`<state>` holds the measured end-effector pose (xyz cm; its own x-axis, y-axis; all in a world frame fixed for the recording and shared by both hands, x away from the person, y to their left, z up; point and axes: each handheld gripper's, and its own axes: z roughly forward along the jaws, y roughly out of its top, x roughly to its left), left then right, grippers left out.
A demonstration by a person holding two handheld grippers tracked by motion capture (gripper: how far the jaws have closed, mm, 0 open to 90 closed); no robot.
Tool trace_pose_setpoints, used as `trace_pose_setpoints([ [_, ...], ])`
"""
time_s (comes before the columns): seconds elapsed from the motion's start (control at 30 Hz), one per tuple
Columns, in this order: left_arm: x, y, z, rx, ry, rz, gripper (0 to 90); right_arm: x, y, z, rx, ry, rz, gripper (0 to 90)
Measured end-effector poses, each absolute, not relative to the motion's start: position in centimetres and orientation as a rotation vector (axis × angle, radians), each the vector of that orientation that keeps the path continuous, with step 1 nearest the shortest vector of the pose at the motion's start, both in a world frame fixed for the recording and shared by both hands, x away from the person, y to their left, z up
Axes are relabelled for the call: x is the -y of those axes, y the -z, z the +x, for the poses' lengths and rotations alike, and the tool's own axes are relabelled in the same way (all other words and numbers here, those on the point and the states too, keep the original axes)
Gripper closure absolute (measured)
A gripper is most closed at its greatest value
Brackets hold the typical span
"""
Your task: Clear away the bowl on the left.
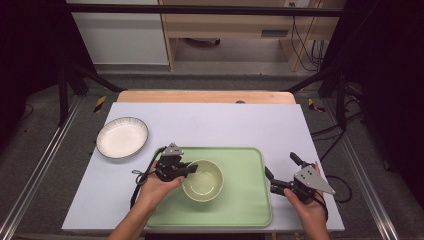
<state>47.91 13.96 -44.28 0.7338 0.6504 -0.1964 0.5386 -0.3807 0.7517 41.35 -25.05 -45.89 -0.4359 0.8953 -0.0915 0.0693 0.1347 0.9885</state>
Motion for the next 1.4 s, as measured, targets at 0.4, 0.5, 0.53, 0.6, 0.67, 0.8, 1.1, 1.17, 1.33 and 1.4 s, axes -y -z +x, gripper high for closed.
trace_pose_setpoints([
  [0.4,-14.3,44.6,48.2,-0.920,-0.132,2.056,81.6,25.1,45.9,41.4,-1.667,-1.379,0.945,3.7],
  [0.5,-14.4,44.7,48.2,-0.927,-0.124,2.053,81.7,25.1,45.9,41.3,-1.667,-1.380,0.946,3.7],
  [0.53,-14.4,44.7,48.2,-0.927,-0.124,2.053,81.7,25.1,45.9,41.3,-1.667,-1.380,0.946,3.7],
  [0.6,-14.4,44.8,48.3,-0.932,-0.118,2.052,81.8,25.1,45.9,41.3,-1.670,-1.380,0.945,3.6],
  [0.67,-14.5,44.9,48.4,-0.935,-0.118,2.054,81.9,25.1,45.9,41.3,-1.669,-1.384,0.944,3.7],
  [0.8,-14.6,45.1,48.5,-0.947,-0.111,2.052,82.1,25.1,45.8,41.3,-1.667,-1.383,0.942,3.6],
  [1.1,-14.7,45.2,48.6,-0.968,-0.099,2.051,82.1,25.0,45.9,41.3,-1.672,-1.379,0.939,3.6],
  [1.17,-14.7,45.2,48.6,-0.970,-0.096,2.052,82.1,25.0,45.9,41.3,-1.671,-1.379,0.940,3.6],
  [1.33,-14.8,45.3,48.7,-0.976,-0.091,2.053,82.1,25.0,45.9,41.3,-1.672,-1.379,0.942,3.6],
  [1.4,-14.8,45.3,48.7,-0.979,-0.091,2.054,82.0,25.0,45.9,41.3,-1.672,-1.378,0.942,3.6],
])
